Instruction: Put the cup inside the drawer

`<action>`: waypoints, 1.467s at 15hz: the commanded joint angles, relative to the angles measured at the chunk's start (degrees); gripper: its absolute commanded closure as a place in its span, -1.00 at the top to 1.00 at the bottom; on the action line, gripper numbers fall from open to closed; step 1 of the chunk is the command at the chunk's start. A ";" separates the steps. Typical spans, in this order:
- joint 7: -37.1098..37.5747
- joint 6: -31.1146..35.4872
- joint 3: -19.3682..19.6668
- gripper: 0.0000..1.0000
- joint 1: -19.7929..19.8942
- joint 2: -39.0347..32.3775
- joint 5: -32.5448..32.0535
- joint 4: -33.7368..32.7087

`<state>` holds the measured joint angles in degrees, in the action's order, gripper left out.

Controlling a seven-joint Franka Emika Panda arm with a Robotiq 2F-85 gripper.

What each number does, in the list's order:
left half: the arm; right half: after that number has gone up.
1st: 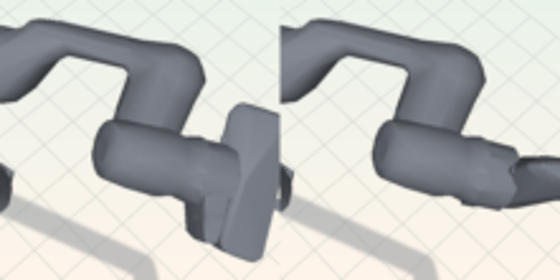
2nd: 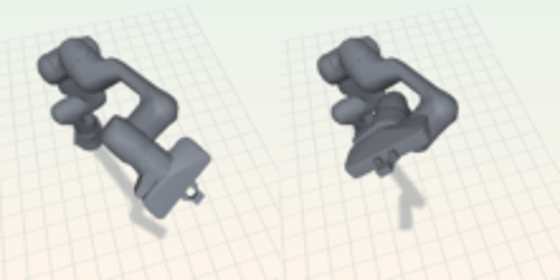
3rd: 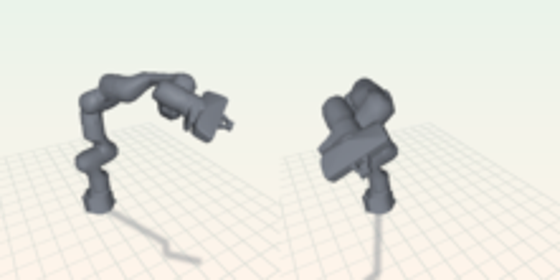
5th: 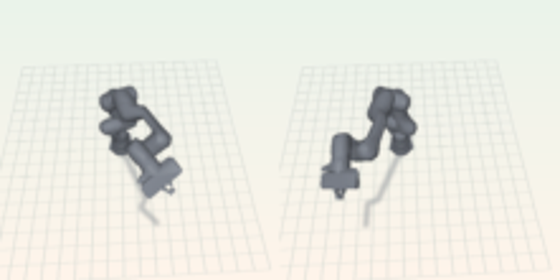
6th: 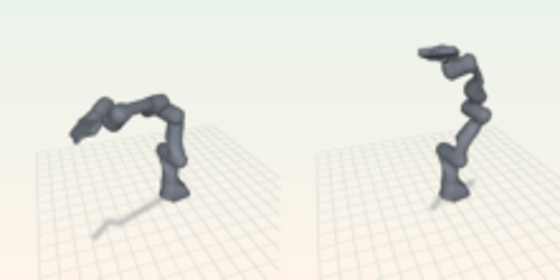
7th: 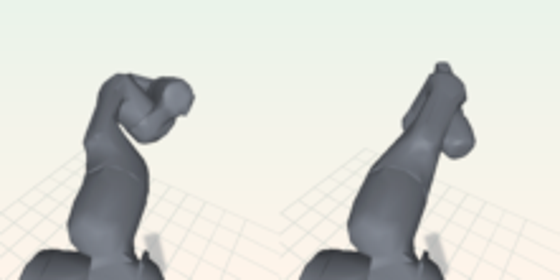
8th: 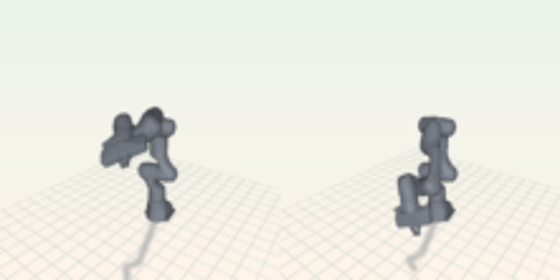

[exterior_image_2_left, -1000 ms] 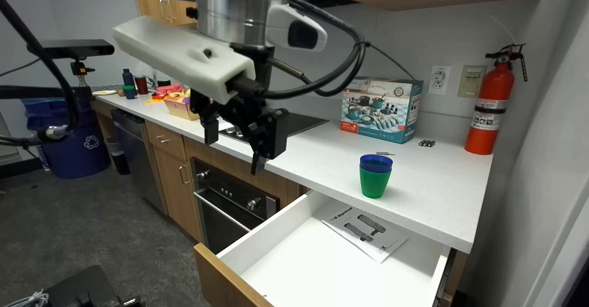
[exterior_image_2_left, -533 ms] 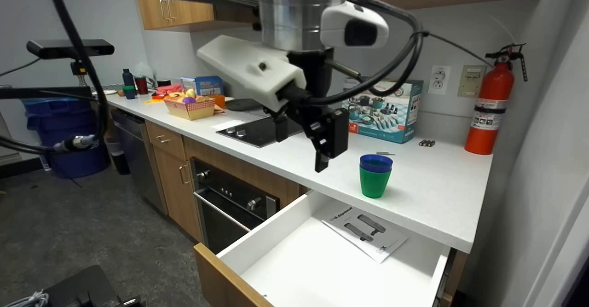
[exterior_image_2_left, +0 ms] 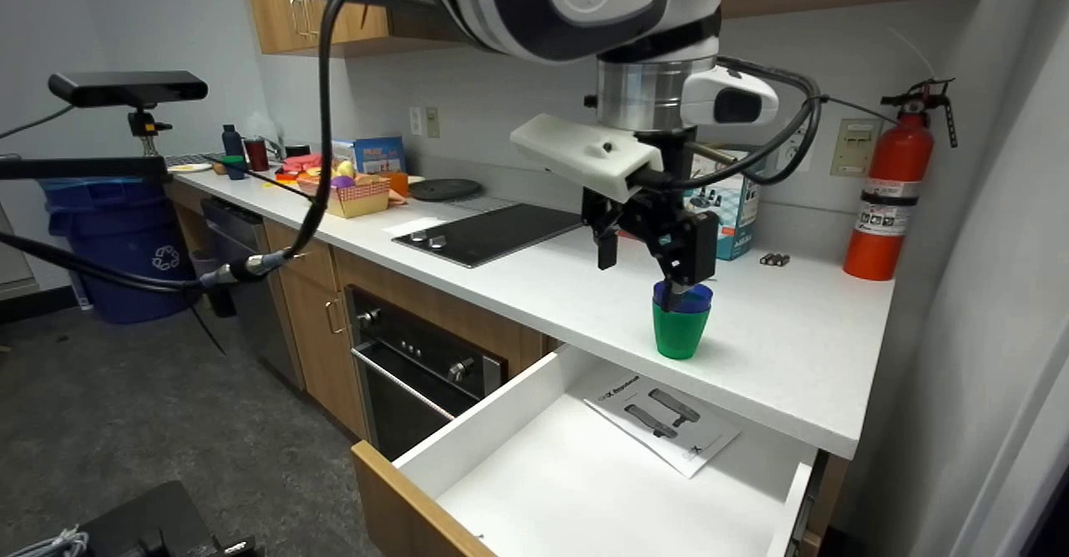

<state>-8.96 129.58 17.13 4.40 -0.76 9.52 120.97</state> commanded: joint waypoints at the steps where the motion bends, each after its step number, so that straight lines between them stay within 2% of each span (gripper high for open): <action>1: 1.95 -2.51 -3.43 1.00 2.39 -7.55 1.78 -9.43; 2: 1.48 -0.25 -3.75 1.00 2.70 -4.03 0.01 -4.35; 5: 2.20 -0.39 -4.64 1.00 2.99 -6.84 0.04 -7.39; 11: 2.20 -0.43 -4.59 1.00 3.28 -6.95 0.06 -7.67; 14: 4.60 -0.47 -4.42 1.00 3.59 -7.52 -0.80 -7.59; 22: 13.35 0.89 -4.71 1.00 5.40 -17.16 0.40 -15.98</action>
<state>1.85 130.21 13.97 8.27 -12.67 9.36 110.68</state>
